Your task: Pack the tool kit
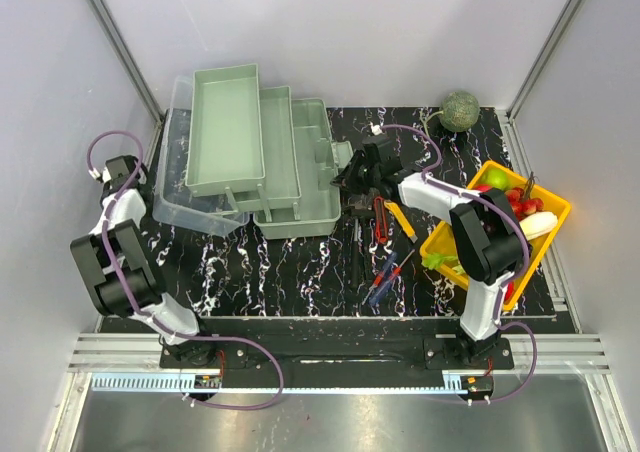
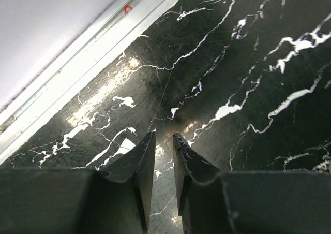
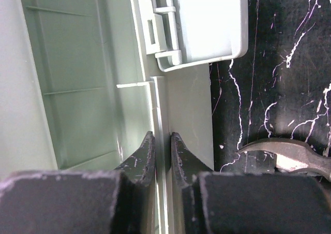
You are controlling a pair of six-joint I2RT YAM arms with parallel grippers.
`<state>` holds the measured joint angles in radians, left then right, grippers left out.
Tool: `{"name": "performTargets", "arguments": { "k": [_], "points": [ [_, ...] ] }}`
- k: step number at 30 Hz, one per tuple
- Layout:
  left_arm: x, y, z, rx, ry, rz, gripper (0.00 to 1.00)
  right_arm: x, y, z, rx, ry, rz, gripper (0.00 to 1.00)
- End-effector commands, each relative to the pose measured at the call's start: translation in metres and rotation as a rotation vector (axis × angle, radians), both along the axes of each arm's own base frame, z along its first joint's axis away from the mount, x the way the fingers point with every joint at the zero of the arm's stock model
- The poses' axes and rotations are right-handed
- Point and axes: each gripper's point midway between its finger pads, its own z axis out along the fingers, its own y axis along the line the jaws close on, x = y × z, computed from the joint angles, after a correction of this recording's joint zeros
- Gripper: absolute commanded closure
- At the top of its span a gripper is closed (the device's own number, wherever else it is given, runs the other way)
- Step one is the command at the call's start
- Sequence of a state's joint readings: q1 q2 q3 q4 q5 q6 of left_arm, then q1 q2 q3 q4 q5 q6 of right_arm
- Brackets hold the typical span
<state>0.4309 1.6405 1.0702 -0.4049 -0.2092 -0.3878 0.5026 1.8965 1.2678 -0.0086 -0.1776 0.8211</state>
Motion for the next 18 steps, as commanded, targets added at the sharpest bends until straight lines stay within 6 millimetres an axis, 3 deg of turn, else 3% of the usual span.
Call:
{"name": "performTargets", "arguments": {
  "k": [1, 13, 18],
  "points": [
    [0.012, -0.018, 0.039, 0.025, -0.150, -0.127, 0.77, 0.002, -0.021, -0.052, -0.085, 0.093, -0.045, 0.98],
    [-0.028, -0.001, 0.070, 0.115, -0.073, 0.054, 0.76, 0.002, -0.050, -0.057, -0.115, 0.100, -0.126, 1.00],
    [-0.042, 0.000, 0.063, 0.106, -0.034, 0.118, 0.80, -0.003, -0.066, -0.062, -0.123, 0.117, -0.157, 1.00]
  ]
}}
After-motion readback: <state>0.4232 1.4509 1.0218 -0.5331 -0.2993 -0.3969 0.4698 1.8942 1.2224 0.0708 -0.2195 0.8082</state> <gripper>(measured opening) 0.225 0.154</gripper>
